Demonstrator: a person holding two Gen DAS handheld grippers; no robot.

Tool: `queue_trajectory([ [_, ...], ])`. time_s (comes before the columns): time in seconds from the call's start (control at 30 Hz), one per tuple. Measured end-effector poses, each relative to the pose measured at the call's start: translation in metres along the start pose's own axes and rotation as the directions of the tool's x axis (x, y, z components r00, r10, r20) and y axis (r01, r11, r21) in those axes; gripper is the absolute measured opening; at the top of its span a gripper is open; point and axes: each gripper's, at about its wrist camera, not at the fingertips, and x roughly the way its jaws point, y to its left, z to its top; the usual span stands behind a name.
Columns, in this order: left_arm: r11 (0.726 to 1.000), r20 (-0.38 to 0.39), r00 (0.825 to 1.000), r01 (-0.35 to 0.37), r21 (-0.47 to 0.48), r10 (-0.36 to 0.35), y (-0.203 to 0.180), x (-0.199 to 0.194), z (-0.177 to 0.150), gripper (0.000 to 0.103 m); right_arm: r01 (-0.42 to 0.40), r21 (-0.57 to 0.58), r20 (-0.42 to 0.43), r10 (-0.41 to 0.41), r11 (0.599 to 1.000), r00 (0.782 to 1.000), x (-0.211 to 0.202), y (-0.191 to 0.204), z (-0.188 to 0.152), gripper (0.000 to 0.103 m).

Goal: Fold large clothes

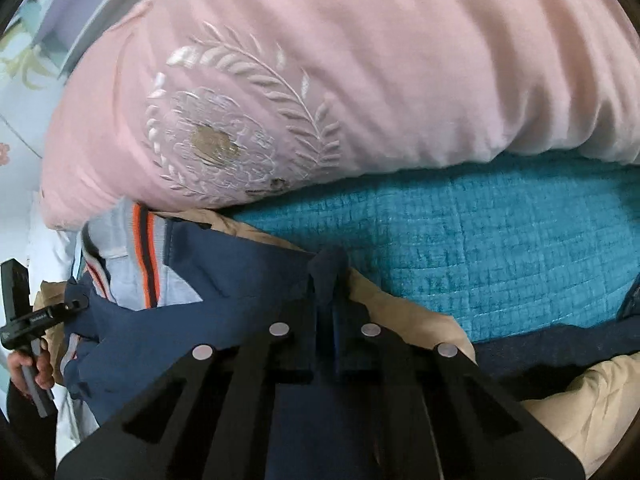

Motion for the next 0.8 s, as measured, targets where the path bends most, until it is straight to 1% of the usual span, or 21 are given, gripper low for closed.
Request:
queue_trajectory([
  [0.13, 0.999, 0.04, 0.998, 0.045, 0.007, -0.046, -0.002, -0.018, -0.005, 0.018, -0.042, -0.027, 0.096, 0.045, 0.999, 0.994, -0.032, 0.005, -0.007, 0.005],
  [0.3, 0.996, 0.087, 0.992, 0.092, 0.015, -0.093, -0.012, -0.045, -0.017, 0.017, -0.078, -0.035, 0.146, 0.082, 0.996, 0.986, -0.064, 0.011, -0.022, 0.005],
  [0.43, 0.991, 0.121, 0.984, 0.122, 0.052, -0.128, -0.027, -0.073, -0.034, 0.017, -0.101, -0.042, 0.167, 0.107, 0.994, 0.98, -0.088, 0.014, -0.034, 0.005],
  [0.6, 0.982, 0.158, 0.976, 0.128, 0.137, -0.15, -0.05, -0.113, -0.069, 0.017, -0.105, -0.07, 0.188, 0.117, 0.992, 0.975, -0.125, 0.028, -0.063, 0.005],
  [0.67, 0.98, 0.159, 0.974, 0.14, 0.144, -0.163, -0.053, -0.127, -0.084, 0.017, -0.112, -0.074, 0.192, 0.125, 0.991, 0.973, -0.142, 0.032, -0.076, 0.005],
  [0.8, 0.98, 0.172, 0.971, 0.143, 0.136, -0.165, -0.052, -0.154, -0.115, 0.016, -0.111, -0.104, 0.196, 0.13, 0.988, 0.972, -0.178, 0.045, -0.11, 0.005],
])
